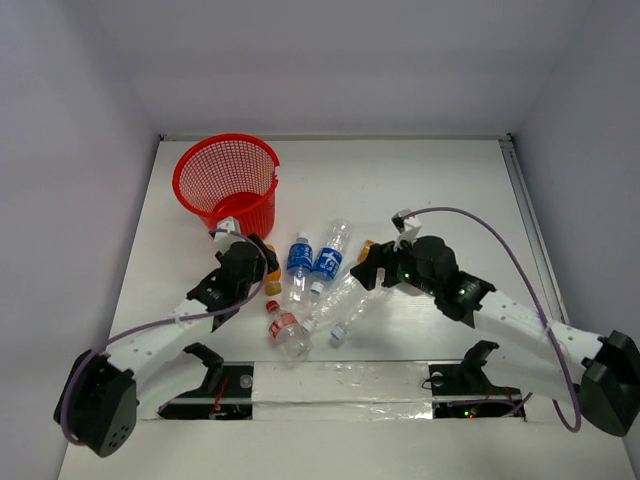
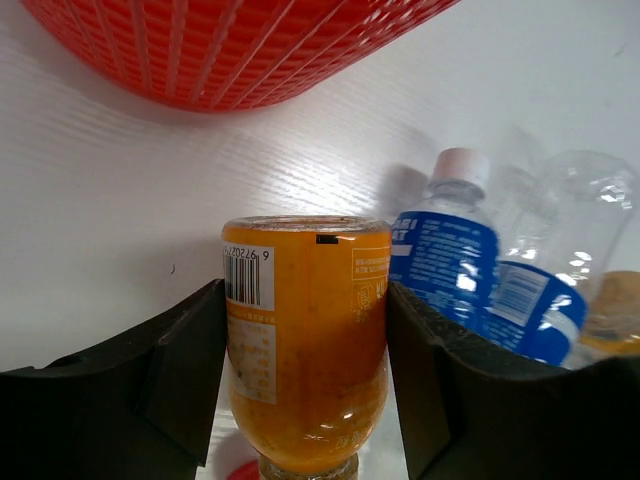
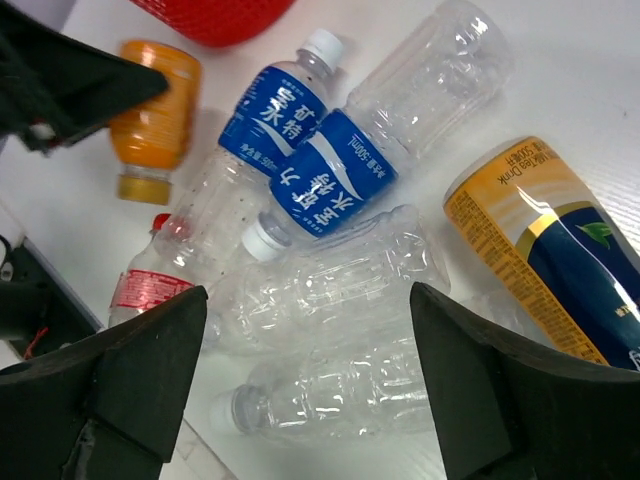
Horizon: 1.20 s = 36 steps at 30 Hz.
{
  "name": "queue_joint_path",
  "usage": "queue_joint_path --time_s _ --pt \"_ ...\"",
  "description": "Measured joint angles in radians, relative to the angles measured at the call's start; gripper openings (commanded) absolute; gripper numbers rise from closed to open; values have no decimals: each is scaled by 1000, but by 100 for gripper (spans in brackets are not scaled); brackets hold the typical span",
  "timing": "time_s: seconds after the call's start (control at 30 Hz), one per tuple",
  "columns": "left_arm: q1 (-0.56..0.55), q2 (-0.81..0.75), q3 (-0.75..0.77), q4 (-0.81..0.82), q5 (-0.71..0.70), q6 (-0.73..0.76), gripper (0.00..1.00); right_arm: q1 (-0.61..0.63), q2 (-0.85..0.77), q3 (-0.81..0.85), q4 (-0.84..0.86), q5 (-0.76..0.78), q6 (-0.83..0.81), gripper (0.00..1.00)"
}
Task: Put the plastic bottles in the bin
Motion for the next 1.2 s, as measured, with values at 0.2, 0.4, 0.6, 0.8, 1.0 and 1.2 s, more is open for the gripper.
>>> queue_joint_path --time_s 0.2,0.4,0.6,0.8,1.0,1.2 --pt "0 -209 8 -74 0 19 36 0 212 114 -7 43 30 94" --pt "-2 -298 95 -166 18 55 36 0 398 312 -19 107 49 95" --pt "-8 -297 276 -173 26 113 36 0 580 507 -114 208 49 95" --pt "-8 -209 459 -121 -26 179 37 0 694 587 -220 279 56 95" --pt "-9 -130 583 -71 -157 249 38 0 779 619 -269 298 76 100" --pt "-9 -28 690 -2 -319 341 42 0 853 649 -272 298 100 100"
